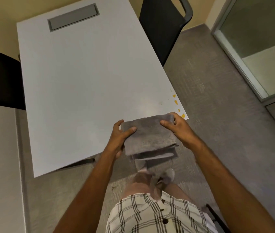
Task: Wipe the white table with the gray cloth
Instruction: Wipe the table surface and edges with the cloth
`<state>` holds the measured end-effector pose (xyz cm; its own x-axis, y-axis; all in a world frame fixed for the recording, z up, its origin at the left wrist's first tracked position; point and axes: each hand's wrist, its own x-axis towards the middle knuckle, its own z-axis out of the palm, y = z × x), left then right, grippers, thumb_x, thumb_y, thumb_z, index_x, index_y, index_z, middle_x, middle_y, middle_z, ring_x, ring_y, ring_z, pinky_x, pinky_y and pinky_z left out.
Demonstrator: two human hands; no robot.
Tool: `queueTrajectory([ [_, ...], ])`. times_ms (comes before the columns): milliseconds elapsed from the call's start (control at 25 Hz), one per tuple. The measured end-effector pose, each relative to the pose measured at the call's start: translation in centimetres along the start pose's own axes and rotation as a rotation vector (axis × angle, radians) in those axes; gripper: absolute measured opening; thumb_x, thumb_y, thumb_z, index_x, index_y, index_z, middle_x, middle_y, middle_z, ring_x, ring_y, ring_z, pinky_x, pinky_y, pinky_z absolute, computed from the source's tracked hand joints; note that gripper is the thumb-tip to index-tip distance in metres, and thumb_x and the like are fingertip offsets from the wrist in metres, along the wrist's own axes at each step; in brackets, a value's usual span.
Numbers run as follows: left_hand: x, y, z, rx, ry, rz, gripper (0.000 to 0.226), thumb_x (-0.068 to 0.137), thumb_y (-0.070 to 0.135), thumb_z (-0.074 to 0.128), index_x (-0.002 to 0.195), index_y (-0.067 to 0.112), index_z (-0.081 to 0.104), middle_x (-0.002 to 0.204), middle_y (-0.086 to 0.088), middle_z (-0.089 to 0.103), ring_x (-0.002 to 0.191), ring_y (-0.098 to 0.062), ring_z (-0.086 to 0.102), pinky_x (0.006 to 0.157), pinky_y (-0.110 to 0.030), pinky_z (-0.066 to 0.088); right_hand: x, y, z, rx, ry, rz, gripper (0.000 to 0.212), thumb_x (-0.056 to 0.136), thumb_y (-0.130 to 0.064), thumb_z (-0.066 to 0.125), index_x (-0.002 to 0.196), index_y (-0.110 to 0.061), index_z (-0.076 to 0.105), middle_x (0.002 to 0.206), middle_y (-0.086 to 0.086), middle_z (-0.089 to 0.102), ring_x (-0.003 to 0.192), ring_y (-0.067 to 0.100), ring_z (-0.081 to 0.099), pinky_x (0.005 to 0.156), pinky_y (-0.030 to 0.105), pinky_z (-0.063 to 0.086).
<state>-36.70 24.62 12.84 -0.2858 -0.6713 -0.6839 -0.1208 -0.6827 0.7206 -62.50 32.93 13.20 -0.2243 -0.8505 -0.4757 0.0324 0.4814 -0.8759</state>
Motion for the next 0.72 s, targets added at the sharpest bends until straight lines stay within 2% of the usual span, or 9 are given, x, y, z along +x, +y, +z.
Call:
queueTrajectory([
  [120, 1.2, -0.9, -2.0, -0.168, -0.239, -0.148, 0.069, 0.082, 0.029, 0.088, 0.142, 0.009, 0.062, 0.138, -0.019, 0.069, 0.127, -0.035, 0.067, 0.106, -0.046, 0.057, 2.0, 0.9, 1.0, 0.054, -0.039, 0.065, 0.03, 0.095, -0.03, 0.08, 0.117, -0.01, 0.071, 0.108, 0.006, 0.081, 0.1, 0.018, 0.078, 0.078, 0.026, 0.064],
  [200, 2.3, -1.9, -2.6, -0.177, -0.187, -0.133, 0.057, 0.087, 0.023, 0.082, 0.14, 0.009, 0.065, 0.137, -0.017, 0.07, 0.125, -0.032, 0.069, 0.1, -0.04, 0.06, 2.9, 1.9, 2.0, 0.248, 0.001, 0.162, 0.032, 0.095, -0.035, 0.079, 0.119, -0.014, 0.075, 0.11, 0.007, 0.082, 0.105, 0.026, 0.078, 0.081, 0.029, 0.064],
  [240, 2.8, -2.3, -2.6, -0.214, -0.135, -0.106, 0.051, 0.089, 0.021, 0.081, 0.137, 0.01, 0.067, 0.135, -0.016, 0.071, 0.123, -0.03, 0.07, 0.097, -0.037, 0.062, 3.0, 2.2, 2.4, 0.447, 0.015, 0.236, 0.037, 0.096, -0.039, 0.077, 0.123, -0.014, 0.074, 0.114, 0.008, 0.081, 0.107, 0.028, 0.076, 0.086, 0.031, 0.064],
  [320, 3.6, -3.2, -2.5, -0.339, -0.016, -0.054, 0.04, 0.093, 0.016, 0.078, 0.132, 0.01, 0.071, 0.132, -0.014, 0.074, 0.12, -0.026, 0.072, 0.096, -0.036, 0.062, 3.1, 3.3, 3.4, 0.829, 0.026, 0.347, 0.062, 0.095, -0.05, 0.071, 0.14, -0.008, 0.064, 0.123, 0.013, 0.075, 0.112, 0.028, 0.072, 0.1, 0.041, 0.059],
  [360, 3.7, -3.7, -2.4, -0.398, 0.05, -0.035, 0.038, 0.093, 0.014, 0.076, 0.131, 0.009, 0.071, 0.129, -0.013, 0.075, 0.118, -0.025, 0.073, 0.096, -0.036, 0.063, 2.9, 3.7, 4.2, 0.887, 0.014, 0.367, 0.071, 0.092, -0.055, 0.071, 0.144, -0.008, 0.06, 0.127, 0.014, 0.074, 0.115, 0.03, 0.071, 0.101, 0.045, 0.058],
  [440, 3.7, -5.2, -2.2, -0.489, 0.177, -0.026, 0.034, 0.093, 0.01, 0.075, 0.127, 0.009, 0.072, 0.124, -0.011, 0.077, 0.114, -0.023, 0.074, 0.093, -0.035, 0.064, 2.6, 3.7, 6.9, 0.72, 0.025, 0.359, 0.073, 0.091, -0.052, 0.076, 0.15, -0.017, 0.053, 0.133, 0.011, 0.074, 0.121, 0.03, 0.071, 0.095, 0.046, 0.063],
  [560, 3.6, -7.4, -2.2, -0.598, 0.264, -0.051, 0.028, 0.094, 0.002, 0.07, 0.121, 0.011, 0.073, 0.125, -0.013, 0.077, 0.112, -0.023, 0.075, 0.096, -0.04, 0.063, 3.5, 3.6, 10.7, 0.28, 0.191, 0.215, 0.09, 0.09, -0.014, 0.084, 0.16, -0.027, 0.031, 0.148, 0.008, 0.056, 0.134, 0.026, 0.059, 0.106, 0.044, 0.056],
  [640, 3.6, -8.5, -2.4, -0.536, 0.319, -0.088, 0.032, 0.093, 0.002, 0.072, 0.124, 0.011, 0.071, 0.128, -0.014, 0.074, 0.114, -0.026, 0.073, 0.103, -0.046, 0.058, 5.3, 3.2, 12.0, 0.061, 0.287, 0.097, 0.091, 0.088, 0.002, 0.08, 0.159, -0.024, 0.029, 0.152, 0.008, 0.042, 0.138, 0.021, 0.047, 0.111, 0.039, 0.049],
  [720, 4.0, -9.5, -2.8, -0.345, 0.34, -0.122, 0.033, 0.093, 0.007, 0.074, 0.125, 0.01, 0.07, 0.126, -0.017, 0.075, 0.112, -0.03, 0.072, 0.102, -0.049, 0.057, 7.1, 3.2, 12.8, -0.072, 0.331, -0.032, 0.082, 0.089, 0.008, 0.075, 0.155, -0.019, 0.035, 0.153, 0.009, 0.035, 0.137, 0.012, 0.042, 0.113, 0.029, 0.048],
])
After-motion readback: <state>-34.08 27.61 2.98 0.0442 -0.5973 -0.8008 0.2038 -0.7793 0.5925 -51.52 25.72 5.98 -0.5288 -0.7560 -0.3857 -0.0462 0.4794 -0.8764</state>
